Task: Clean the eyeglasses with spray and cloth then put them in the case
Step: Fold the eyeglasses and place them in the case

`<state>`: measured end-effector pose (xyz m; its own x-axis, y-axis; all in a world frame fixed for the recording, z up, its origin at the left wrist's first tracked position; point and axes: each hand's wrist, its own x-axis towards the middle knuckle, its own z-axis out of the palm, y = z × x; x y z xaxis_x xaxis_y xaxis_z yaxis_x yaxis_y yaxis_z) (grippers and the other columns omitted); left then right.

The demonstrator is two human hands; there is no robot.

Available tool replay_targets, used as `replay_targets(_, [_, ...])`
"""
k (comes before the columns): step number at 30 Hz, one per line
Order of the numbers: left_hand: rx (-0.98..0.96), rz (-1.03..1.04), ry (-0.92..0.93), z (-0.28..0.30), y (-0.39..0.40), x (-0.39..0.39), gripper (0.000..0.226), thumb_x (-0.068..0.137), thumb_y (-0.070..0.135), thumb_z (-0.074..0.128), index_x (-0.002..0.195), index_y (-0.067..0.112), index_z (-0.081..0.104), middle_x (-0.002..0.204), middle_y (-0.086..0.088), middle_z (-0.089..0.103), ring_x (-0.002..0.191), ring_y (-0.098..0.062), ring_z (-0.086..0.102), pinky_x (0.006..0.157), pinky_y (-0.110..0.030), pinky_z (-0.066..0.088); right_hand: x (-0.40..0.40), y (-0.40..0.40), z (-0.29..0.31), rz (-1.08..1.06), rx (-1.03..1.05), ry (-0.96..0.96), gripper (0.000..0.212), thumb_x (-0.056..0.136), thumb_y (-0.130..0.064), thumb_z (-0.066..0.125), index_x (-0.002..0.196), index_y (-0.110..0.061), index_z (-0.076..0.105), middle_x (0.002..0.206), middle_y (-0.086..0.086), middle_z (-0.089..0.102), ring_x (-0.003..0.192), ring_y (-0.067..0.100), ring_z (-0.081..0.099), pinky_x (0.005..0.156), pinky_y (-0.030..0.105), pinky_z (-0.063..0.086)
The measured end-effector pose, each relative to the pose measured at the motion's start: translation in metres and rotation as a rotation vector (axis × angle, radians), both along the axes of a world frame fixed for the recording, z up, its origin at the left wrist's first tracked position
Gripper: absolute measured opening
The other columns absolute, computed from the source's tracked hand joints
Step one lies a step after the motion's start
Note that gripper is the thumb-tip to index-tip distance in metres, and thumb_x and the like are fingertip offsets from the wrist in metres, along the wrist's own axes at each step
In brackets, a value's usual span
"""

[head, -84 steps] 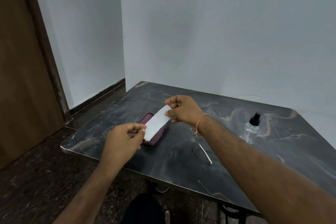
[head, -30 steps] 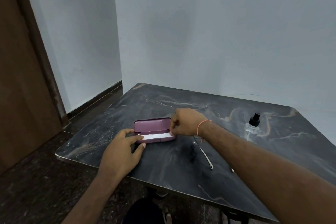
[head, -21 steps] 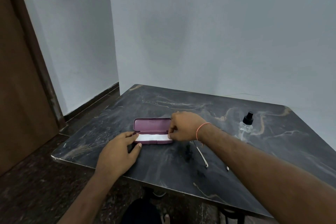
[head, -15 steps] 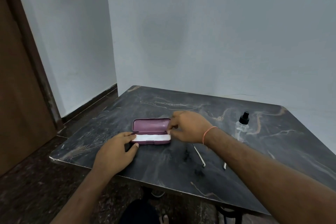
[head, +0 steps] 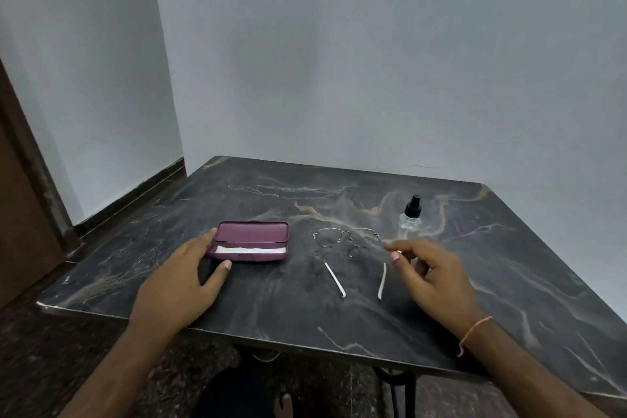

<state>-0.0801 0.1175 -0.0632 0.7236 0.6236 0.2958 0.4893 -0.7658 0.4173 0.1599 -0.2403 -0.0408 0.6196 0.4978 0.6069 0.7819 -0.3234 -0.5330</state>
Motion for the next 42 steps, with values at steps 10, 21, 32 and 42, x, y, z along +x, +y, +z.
replay_targets(10, [0.451, -0.207, -0.27, 0.01, -0.056, 0.019, 0.044, 0.098, 0.039, 0.06, 0.14, 0.027, 0.068, 0.139, 0.003, 0.065, 0.118, -0.027, 0.064, 0.087, -0.047, 0.055, 0.007, 0.0, -0.011, -0.02, -0.315, -0.033, 0.047, 0.093, -0.025, 0.066, 0.131, -0.052, 0.068, 0.104, -0.025, 0.063, 0.072, 0.004, 0.062, 0.064, 0.027, 0.051])
replay_targets(21, [0.485, -0.273, 0.003, 0.032, -0.107, 0.132, 0.033, 0.105, 0.034, 0.063, 0.136, 0.041, 0.073, 0.135, 0.021, 0.067, 0.129, -0.018, 0.055, 0.103, -0.041, 0.036, 0.004, -0.002, -0.012, -0.031, -0.315, -0.056, 0.024, 0.105, -0.024, 0.068, 0.124, -0.037, 0.077, 0.115, -0.019, 0.065, 0.084, 0.007, 0.063, 0.072, 0.036, 0.057])
replay_targets(32, [0.351, -0.24, -0.113, 0.023, -0.096, 0.141, 0.027, 0.11, 0.043, 0.06, 0.132, 0.041, 0.075, 0.116, 0.014, 0.08, 0.112, -0.016, 0.062, 0.096, -0.039, 0.042, 0.007, -0.004, -0.014, 0.059, 0.006, -0.093, 0.026, 0.096, -0.009, 0.082, 0.113, -0.028, 0.085, 0.126, -0.015, 0.069, 0.094, 0.0, 0.071, 0.077, 0.015, 0.056])
replay_targets(42, [0.396, -0.259, -0.543, 0.014, -0.095, 0.138, 0.018, 0.103, 0.033, 0.07, 0.115, 0.03, 0.082, 0.103, 0.019, 0.08, 0.092, -0.015, 0.066, 0.092, -0.035, 0.038, 0.007, 0.0, -0.007, 0.09, 0.302, -0.187, 0.02, 0.103, -0.015, 0.076, 0.122, -0.016, 0.083, 0.117, -0.006, 0.08, 0.108, 0.011, 0.078, 0.085, 0.033, 0.066])
